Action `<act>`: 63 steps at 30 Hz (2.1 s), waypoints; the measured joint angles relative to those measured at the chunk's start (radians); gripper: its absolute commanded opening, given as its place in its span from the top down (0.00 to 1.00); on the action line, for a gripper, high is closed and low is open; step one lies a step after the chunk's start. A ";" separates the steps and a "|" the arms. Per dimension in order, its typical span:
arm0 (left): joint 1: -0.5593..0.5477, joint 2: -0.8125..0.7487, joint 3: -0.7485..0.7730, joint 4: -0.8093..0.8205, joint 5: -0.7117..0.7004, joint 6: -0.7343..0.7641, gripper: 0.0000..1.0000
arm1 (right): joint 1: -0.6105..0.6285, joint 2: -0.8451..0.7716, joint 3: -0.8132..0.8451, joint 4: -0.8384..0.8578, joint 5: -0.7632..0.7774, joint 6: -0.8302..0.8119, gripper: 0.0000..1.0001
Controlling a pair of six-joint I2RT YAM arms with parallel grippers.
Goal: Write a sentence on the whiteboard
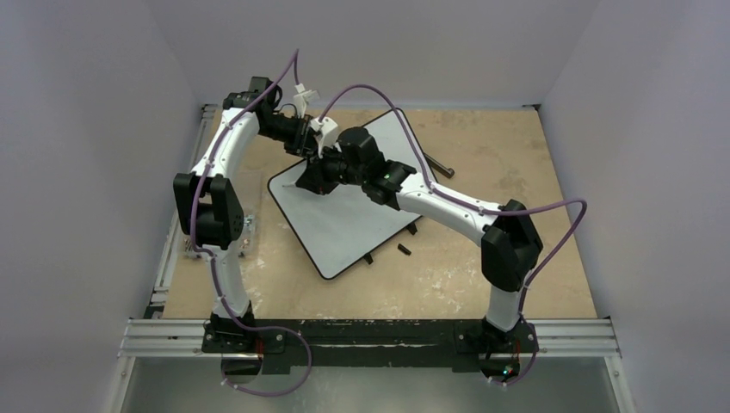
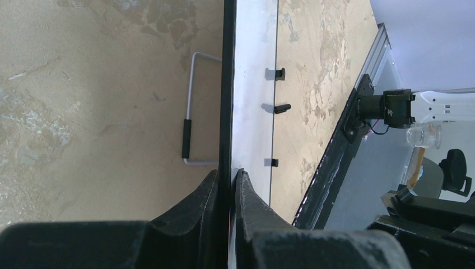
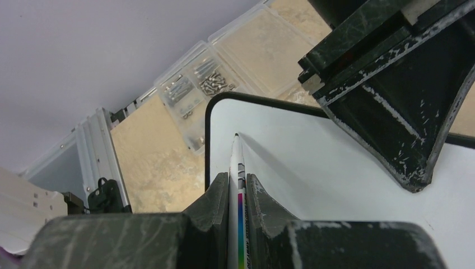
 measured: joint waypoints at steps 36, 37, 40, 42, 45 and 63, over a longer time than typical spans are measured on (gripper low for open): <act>-0.003 -0.005 0.000 0.000 -0.011 0.018 1.00 | 0.005 -0.048 -0.102 0.011 0.056 -0.008 1.00; -0.003 -0.005 0.000 -0.002 -0.012 0.018 1.00 | 0.005 -0.050 -0.102 0.010 0.052 -0.007 1.00; -0.006 -0.009 0.000 -0.005 -0.016 0.017 1.00 | 0.005 -0.054 -0.102 0.018 0.036 -0.002 1.00; -0.008 -0.012 0.000 -0.006 -0.019 0.017 1.00 | 0.005 -0.055 -0.102 0.024 0.032 0.002 1.00; -0.010 -0.016 0.000 -0.007 -0.024 0.018 1.00 | 0.005 -0.058 -0.102 0.030 0.033 0.006 1.00; -0.019 -0.026 0.000 -0.008 -0.041 0.017 1.00 | -0.023 -0.075 -0.079 0.052 0.147 0.023 1.00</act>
